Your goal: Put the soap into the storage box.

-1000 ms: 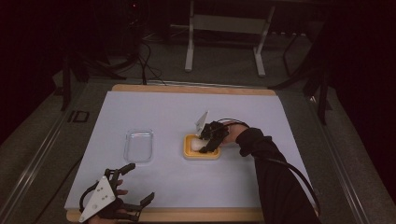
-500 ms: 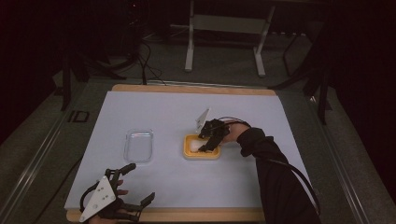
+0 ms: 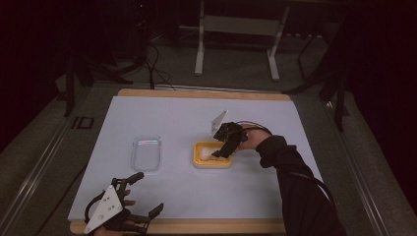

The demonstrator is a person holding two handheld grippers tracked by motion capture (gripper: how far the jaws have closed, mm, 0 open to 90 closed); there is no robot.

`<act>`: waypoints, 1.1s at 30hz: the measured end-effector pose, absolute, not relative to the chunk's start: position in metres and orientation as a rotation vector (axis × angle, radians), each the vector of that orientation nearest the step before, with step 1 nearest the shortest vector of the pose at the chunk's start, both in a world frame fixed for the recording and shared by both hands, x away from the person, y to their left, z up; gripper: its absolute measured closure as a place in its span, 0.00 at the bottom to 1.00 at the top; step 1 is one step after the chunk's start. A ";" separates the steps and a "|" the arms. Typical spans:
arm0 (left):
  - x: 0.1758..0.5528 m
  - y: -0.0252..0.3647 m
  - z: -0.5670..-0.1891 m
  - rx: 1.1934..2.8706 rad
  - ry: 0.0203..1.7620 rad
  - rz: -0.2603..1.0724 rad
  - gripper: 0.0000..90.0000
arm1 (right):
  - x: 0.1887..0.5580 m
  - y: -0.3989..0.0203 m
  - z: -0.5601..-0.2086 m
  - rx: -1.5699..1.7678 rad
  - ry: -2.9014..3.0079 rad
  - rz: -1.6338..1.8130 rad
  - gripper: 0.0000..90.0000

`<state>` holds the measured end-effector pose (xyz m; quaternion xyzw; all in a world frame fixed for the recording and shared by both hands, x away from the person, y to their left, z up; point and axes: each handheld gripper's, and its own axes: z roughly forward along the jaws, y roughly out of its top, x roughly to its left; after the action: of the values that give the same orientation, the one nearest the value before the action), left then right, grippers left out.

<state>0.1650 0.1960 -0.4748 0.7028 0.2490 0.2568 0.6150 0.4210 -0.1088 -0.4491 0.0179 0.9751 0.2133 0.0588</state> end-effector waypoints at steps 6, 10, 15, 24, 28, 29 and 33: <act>0.166 0.195 -0.475 1.625 0.577 0.591 0.00 | 0.416 -0.114 -0.439 0.177 2.903 0.663 0.25; 0.166 0.195 -0.475 1.621 0.567 0.589 0.00 | 0.417 -0.119 -0.435 0.291 2.902 0.646 0.13; 0.166 0.195 -0.475 1.621 0.579 0.587 0.00 | 0.418 -0.127 -0.431 0.395 2.882 0.669 0.15; 0.167 0.195 -0.475 1.627 0.584 0.584 0.00 | 0.408 -0.140 -0.429 0.578 2.807 0.781 0.14; 0.167 0.195 -0.475 1.628 0.587 0.586 0.00 | 0.401 -0.147 -0.429 0.679 2.736 0.812 0.14; 0.167 0.195 -0.475 1.627 0.587 0.586 0.00 | 0.400 -0.149 -0.429 0.702 2.720 0.818 0.14; 0.167 0.195 -0.475 1.628 0.587 0.585 0.00 | 0.393 -0.156 -0.432 0.731 2.690 0.792 0.14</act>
<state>0.1666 0.1954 -0.4751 0.7054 0.2544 0.2537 0.6110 0.3933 -0.1560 -0.4324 0.2505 0.9214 0.2712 0.1216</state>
